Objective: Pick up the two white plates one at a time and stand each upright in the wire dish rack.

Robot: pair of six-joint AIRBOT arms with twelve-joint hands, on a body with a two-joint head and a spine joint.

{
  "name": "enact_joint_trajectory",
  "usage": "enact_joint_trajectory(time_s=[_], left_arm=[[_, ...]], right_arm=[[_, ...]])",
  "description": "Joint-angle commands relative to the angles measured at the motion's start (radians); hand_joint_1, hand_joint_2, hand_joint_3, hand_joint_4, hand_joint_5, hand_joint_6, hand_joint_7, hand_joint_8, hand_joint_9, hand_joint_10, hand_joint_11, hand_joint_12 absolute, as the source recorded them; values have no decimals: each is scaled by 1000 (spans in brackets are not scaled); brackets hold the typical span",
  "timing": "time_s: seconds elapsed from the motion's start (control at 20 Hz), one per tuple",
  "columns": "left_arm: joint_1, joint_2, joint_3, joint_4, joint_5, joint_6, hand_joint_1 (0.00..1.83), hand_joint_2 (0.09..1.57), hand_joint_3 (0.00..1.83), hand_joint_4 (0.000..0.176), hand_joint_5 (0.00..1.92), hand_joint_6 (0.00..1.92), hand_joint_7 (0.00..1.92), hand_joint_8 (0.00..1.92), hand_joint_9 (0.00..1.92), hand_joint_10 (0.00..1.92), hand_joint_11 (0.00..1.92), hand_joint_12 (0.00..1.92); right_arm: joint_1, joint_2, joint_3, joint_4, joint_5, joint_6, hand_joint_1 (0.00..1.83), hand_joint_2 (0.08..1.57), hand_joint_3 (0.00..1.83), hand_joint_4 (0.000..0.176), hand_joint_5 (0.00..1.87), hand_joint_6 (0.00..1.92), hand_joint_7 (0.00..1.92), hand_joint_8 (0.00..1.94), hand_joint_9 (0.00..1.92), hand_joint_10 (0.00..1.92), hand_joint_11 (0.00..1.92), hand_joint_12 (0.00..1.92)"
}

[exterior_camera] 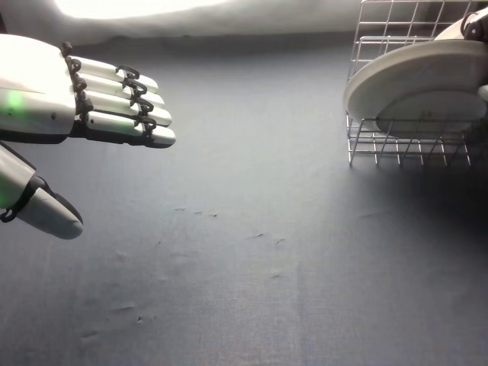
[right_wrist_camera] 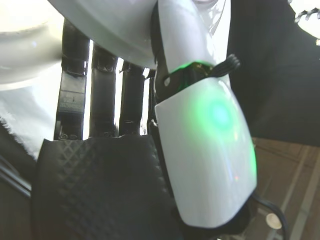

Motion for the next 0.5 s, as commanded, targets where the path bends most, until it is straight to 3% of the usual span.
enact_joint_trajectory(time_s=[0.0, 0.05, 0.1, 0.15, 0.2, 0.4, 0.45], left_arm=[[-9, 5, 1, -70, -5, -3, 0, 1038, 0, 0, 18, 2, 0, 0, 0, 0, 0, 0], [-9, 5, 1, -70, -5, -3, 0, 1046, 0, 0, 17, 1, 0, 0, 0, 0, 0, 0], [-8, 5, 1, -70, -5, -3, 0, 1047, 0, 0, 11, 0, 0, 0, 0, 0, 0, 0], [-7, 5, 1, -70, -5, -3, 0, 1051, 0, 0, 11, 0, 0, 0, 0, 0, 0, 0], [-6, 5, 1, -70, -5, -3, 0, 1045, 0, 0, 21, 4, 0, 0, 0, 0, 0, 0], [-6, 4, 1, -70, -5, -3, 0, 1074, 9, 0, 21, 3, 0, 0, 0, 0, 0, 0], [-6, 1, 1, -70, -5, -3, 0, 1053, 0, 0, 24, 4, 2, 1, 0, 0, 0, 0]], right_arm=[[10, 3, 0, 10, 147, 10, 1136, 1185, 0, 0, 831, 1195, 846, 270, 775, 413, 433, 1323], [10, 3, 0, 10, 147, 9, 1125, 1197, 0, 0, 809, 1228, 854, 119, 772, 296, 392, 1308], [10, 2, 0, 10, 147, 9, 1208, 1142, 0, 0, 694, 622, 835, 59, 762, 235, 383, 1278], [10, 1, 0, 10, 149, 9, 1210, 1121, 0, 0, 723, 300, 818, 25, 748, 177, 373, 1242], [10, -1, 0, 10, 160, 9, 1192, 1129, 1, 0, 735, 74, 755, 0, 713, 98, 223, 1314], [13, -7, 0, 8, 183, 9, 1124, 1151, 4, 0, 646, 2, 629, 0, 570, 16, 11, 1299], [19, -8, 0, -5, 184, 9, 1041, 1189, 8, 0, 495, 0, 467, 0, 402, 1, 0, 1008]])
